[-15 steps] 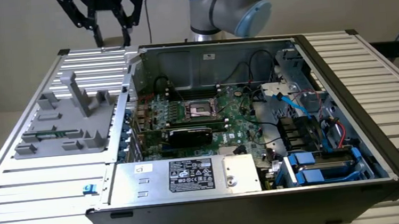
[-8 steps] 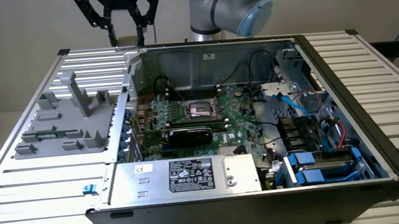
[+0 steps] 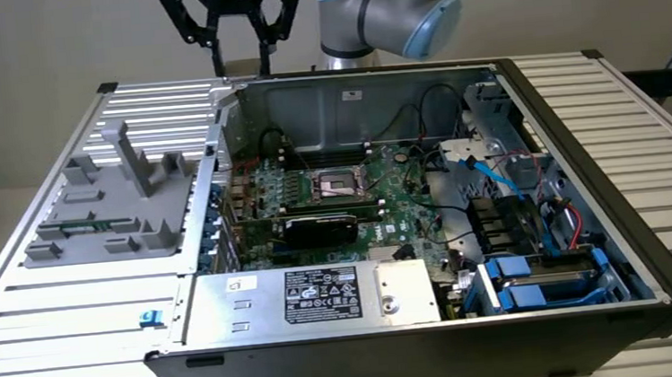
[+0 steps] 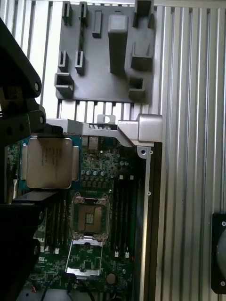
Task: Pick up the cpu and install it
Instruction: 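Pick up the cpu and move it towards the insertion slot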
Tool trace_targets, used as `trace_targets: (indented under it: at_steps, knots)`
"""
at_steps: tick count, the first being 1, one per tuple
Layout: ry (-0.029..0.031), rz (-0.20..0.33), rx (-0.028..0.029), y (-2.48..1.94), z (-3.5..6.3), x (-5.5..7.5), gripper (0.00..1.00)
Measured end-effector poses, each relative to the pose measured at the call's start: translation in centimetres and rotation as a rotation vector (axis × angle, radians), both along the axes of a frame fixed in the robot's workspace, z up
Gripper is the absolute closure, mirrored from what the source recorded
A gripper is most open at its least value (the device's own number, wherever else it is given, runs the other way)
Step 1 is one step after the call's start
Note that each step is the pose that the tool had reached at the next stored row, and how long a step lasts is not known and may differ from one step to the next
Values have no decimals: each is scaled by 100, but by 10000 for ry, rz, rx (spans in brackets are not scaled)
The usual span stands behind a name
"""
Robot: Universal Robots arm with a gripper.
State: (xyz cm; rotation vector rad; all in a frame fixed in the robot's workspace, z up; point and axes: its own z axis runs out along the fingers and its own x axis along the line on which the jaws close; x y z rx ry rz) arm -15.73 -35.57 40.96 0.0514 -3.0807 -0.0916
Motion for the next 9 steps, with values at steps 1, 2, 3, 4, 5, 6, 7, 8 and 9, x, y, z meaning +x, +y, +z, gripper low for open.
trace_targets:
  at_steps: [1, 2, 3, 4, 5, 6, 7, 8, 9]
  knots:
    - [-1, 0, 1, 0, -1, 41, 46]
    - [-1, 0, 0, -1, -1, 77, 46]
    - [-1, 0, 1, -1, -2, 113, 46]
    - [-1, 0, 1, -2, -2, 149, 46]
    - [-1, 0, 0, -2, -3, 186, 46]
    - [0, 0, 0, -2, -3, 220, 46]
    - [-1, 0, 0, -3, -4, 254, 46]
    - [-2, 0, 0, -3, -5, 289, 46]
    - [-2, 0, 0, -3, -7, 328, 46]
